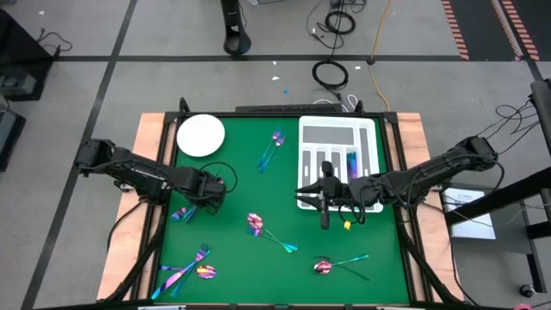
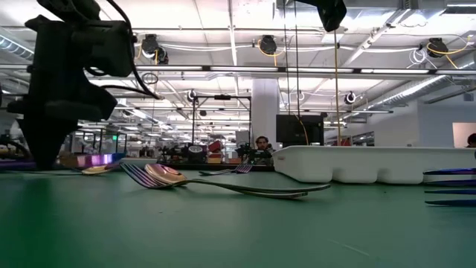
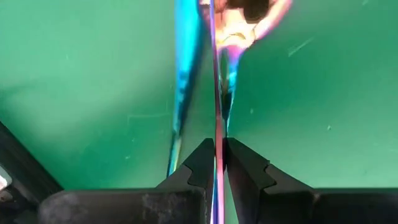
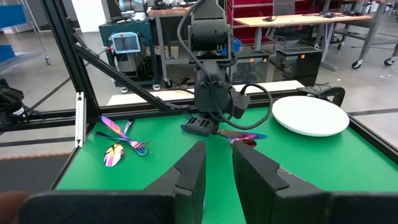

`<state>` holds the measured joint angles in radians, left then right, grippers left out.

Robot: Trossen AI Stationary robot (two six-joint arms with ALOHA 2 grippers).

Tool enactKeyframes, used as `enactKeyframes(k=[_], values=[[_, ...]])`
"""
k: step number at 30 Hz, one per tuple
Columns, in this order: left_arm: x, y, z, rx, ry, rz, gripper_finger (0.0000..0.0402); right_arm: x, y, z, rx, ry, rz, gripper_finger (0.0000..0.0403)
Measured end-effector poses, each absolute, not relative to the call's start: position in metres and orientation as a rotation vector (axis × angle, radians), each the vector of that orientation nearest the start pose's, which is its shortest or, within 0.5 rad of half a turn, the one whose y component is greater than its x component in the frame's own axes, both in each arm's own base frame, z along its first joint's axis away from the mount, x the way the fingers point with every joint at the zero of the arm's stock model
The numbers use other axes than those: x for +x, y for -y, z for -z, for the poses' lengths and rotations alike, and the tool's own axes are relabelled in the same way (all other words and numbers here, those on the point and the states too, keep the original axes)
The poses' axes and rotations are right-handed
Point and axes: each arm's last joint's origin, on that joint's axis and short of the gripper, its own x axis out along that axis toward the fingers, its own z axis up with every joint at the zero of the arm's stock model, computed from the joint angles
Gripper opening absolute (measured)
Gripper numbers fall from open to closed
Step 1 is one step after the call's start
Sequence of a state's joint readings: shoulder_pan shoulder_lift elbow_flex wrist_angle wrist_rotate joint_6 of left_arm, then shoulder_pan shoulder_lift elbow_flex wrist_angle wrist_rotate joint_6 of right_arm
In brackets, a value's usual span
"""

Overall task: Sort silverware
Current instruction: Put the blue knife into the white cutlery tray

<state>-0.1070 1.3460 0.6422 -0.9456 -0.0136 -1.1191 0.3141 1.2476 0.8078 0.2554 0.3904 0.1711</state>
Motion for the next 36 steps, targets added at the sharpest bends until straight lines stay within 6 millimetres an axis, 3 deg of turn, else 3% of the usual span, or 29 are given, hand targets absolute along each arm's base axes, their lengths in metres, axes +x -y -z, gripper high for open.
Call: enactKeyframes(k=[10,21,36], values=[[0.178,0.019,-0.152,-0.743,-1.482,-0.846,0.0108,0.266,-0.075,-0.286,0.107,-0.166,0.091,0.007],[0.178,0.018,-0.152,-0.728,-1.47,-0.857,0.0109,0.266,-0.075,-0.286,0.107,-0.166,0.091,0.007],[0.169,0.017,-0.134,-0.724,-1.49,-0.864,0.0109,0.266,-0.075,-0.286,0.105,-0.172,0.091,0.007]])
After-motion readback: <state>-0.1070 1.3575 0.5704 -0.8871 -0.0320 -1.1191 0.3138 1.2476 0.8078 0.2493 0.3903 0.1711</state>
